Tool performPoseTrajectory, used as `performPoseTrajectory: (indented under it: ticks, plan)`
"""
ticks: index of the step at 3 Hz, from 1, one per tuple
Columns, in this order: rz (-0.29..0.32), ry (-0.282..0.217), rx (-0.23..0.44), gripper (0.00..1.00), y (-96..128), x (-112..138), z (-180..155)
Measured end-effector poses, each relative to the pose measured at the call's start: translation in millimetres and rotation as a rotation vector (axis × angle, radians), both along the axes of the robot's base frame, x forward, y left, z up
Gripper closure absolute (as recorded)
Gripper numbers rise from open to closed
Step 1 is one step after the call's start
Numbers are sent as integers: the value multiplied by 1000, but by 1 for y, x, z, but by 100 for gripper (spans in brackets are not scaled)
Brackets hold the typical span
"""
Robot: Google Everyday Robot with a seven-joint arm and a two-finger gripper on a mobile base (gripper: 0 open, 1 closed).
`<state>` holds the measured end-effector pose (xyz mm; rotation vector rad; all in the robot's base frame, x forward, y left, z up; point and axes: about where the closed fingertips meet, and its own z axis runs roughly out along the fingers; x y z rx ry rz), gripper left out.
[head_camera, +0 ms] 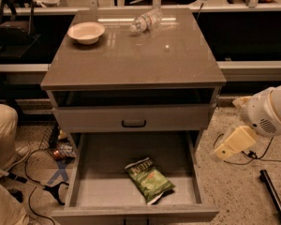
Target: Pick green jalapeno chip bag from middle drawer and place on counter
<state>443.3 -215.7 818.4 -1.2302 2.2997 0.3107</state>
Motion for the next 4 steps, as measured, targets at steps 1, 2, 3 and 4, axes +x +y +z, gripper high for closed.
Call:
performPoseTrajectory:
  ticks: [1, 2, 3, 4]
  plan:
    - [0, 0, 0, 0, 0, 0, 0]
    - [-4, 66, 53, 0, 10, 6, -49]
    - [-3, 139, 113, 0, 36, 16, -125]
    - [-15, 189, 189, 0, 65, 27, -194]
